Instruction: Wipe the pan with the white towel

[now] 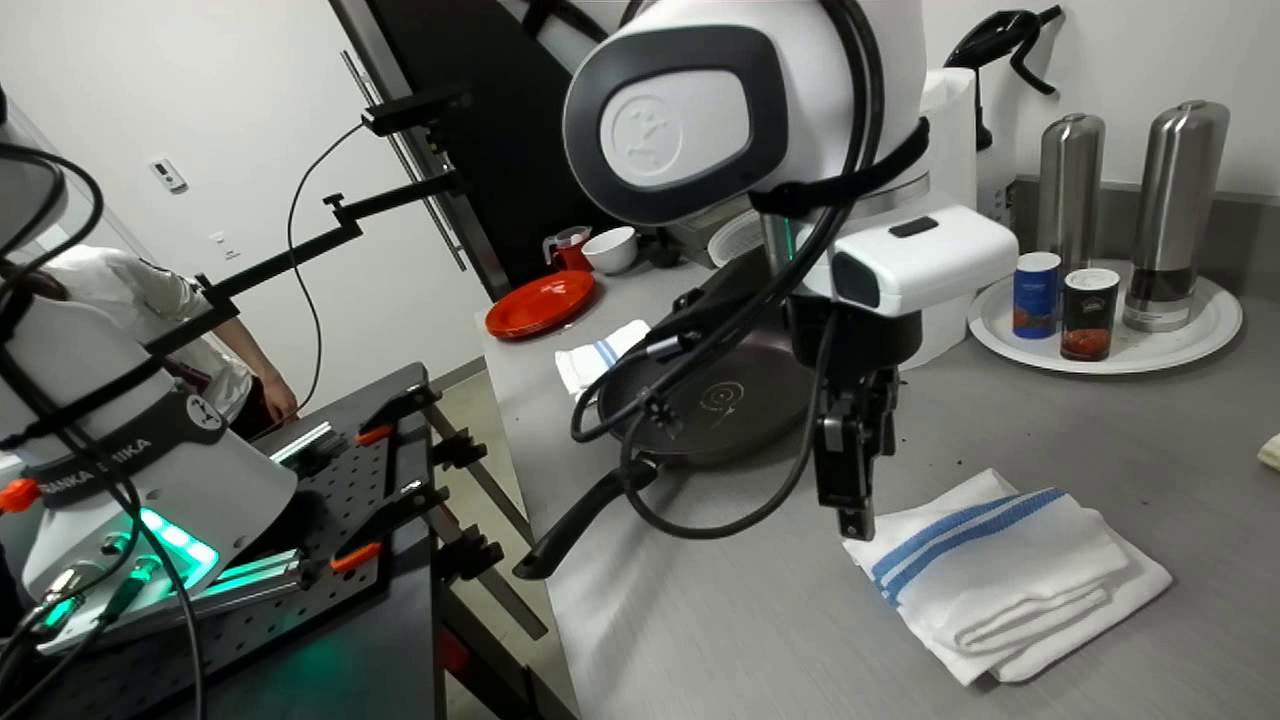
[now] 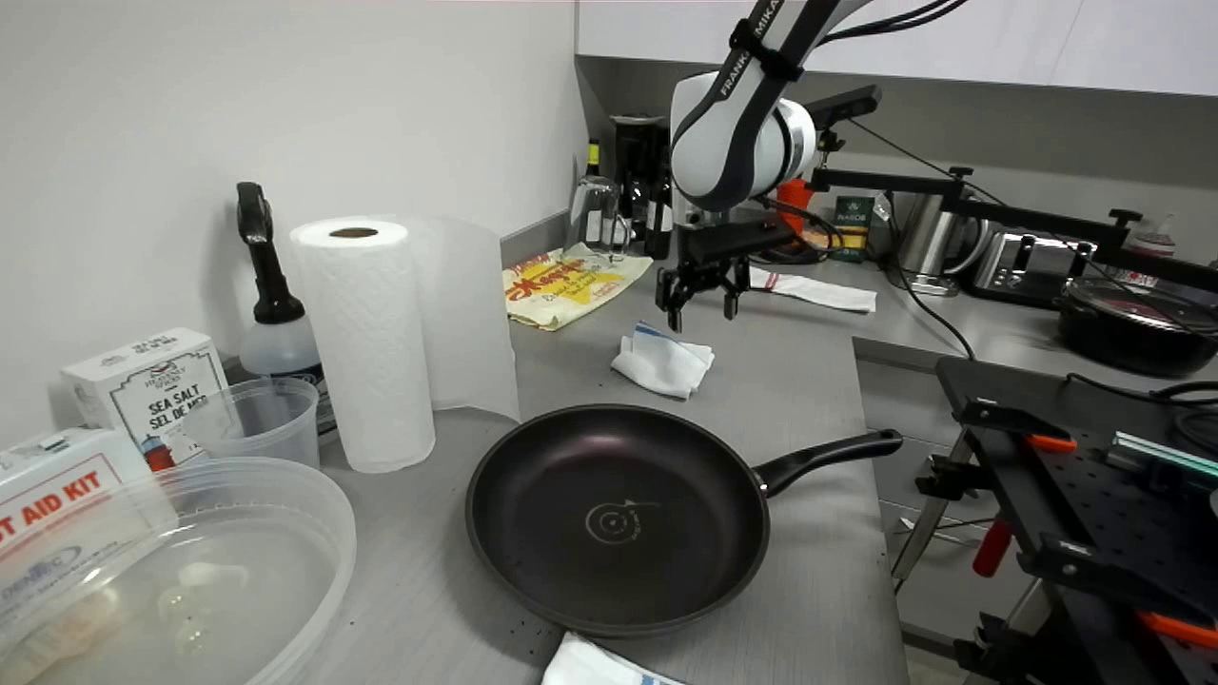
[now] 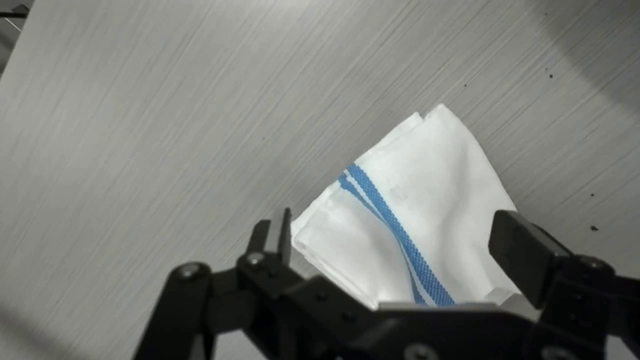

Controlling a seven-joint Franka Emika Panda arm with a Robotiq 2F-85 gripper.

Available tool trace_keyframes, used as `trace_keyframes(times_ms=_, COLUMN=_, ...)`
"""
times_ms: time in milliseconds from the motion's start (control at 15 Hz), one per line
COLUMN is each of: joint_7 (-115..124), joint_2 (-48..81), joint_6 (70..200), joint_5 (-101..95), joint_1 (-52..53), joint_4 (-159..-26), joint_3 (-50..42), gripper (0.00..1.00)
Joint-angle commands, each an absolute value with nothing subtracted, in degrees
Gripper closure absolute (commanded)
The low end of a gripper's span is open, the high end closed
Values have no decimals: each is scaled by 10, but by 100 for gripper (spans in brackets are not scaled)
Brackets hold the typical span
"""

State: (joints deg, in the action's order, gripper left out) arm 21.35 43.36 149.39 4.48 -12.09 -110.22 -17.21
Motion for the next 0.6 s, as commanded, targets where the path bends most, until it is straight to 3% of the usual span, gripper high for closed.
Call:
trace_keyframes(times_ms=0, joint_7=220, joint_2=466, joint_6=1515, joint_5=61, joint_1=-117, joint_4=-1091, joint_3=-165, gripper=0)
trace_keyframes(times_ms=533, joint_7=205, joint_2=505, joint_6=1558, joint_5=82, joint_1=-126, joint_4=-1106, joint_3=-156, gripper=0)
